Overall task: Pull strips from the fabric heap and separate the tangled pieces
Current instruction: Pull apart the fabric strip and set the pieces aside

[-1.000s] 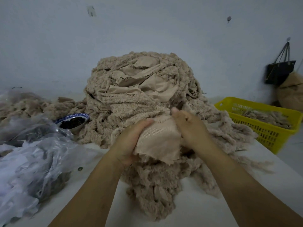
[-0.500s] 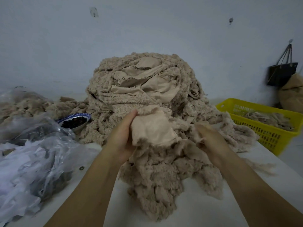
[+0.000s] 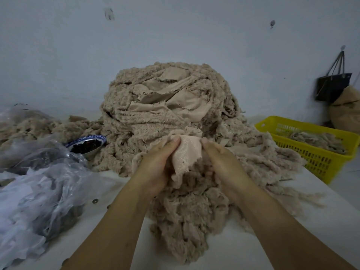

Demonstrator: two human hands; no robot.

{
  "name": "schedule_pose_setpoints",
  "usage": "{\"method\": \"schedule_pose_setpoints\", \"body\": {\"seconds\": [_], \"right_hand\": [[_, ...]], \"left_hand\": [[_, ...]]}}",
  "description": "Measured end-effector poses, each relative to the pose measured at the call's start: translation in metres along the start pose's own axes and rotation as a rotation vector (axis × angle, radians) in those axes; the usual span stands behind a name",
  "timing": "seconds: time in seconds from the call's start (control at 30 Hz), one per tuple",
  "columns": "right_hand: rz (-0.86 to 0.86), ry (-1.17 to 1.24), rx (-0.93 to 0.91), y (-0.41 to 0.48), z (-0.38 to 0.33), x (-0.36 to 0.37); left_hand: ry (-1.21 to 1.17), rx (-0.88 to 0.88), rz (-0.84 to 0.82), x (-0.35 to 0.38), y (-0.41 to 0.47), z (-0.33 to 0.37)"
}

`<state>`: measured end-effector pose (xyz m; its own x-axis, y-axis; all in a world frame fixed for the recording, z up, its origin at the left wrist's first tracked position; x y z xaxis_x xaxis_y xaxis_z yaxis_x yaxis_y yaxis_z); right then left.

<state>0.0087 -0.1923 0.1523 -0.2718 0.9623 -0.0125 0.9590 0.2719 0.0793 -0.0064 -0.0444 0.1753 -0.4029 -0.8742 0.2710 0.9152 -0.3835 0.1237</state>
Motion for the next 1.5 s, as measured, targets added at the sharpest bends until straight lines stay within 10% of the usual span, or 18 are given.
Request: {"method": "schedule_pose_setpoints", "body": {"seconds": [0.4, 0.67, 0.9, 1.17, 1.5], "right_hand": [[0.402, -0.097, 0.085, -0.016, 0.012, -0.084], [-0.033, -0.354, -0.168, -0.018, -0.031, 0.006], [-0.080, -0.516, -0.048, -0.003, -0.022, 0.022], [-0.235, -0.170, -0.081, -0.010, -0.027, 0.038], [0.050, -0.192, 0.148, -0.008, 0.002, -0.017]], "left_hand": [[-0.304, 0.054, 0.181, -0.027, -0.004, 0.017], [-0.256, 0.057, 0.165, 0.007, 0.002, 0.021], [-0.234, 0.142, 0.053, 0.024, 0.000, 0.047], [-0.214, 0.148, 0.099, 0.030, 0.000, 0.061], [-0.476, 0.205, 0.145, -0.002, -0.004, 0.063]]}}
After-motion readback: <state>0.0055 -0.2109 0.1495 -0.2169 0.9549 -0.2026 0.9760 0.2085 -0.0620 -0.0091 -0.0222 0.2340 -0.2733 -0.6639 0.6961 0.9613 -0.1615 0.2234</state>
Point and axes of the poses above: each hand's wrist, its own y-axis towards the middle knuckle, its own x-axis out of the palm, z = x × y, the point moved 7 cm from there along y, towards the middle knuckle, and after that the axes turned 13 degrees about -z, right-handed, at the moved point
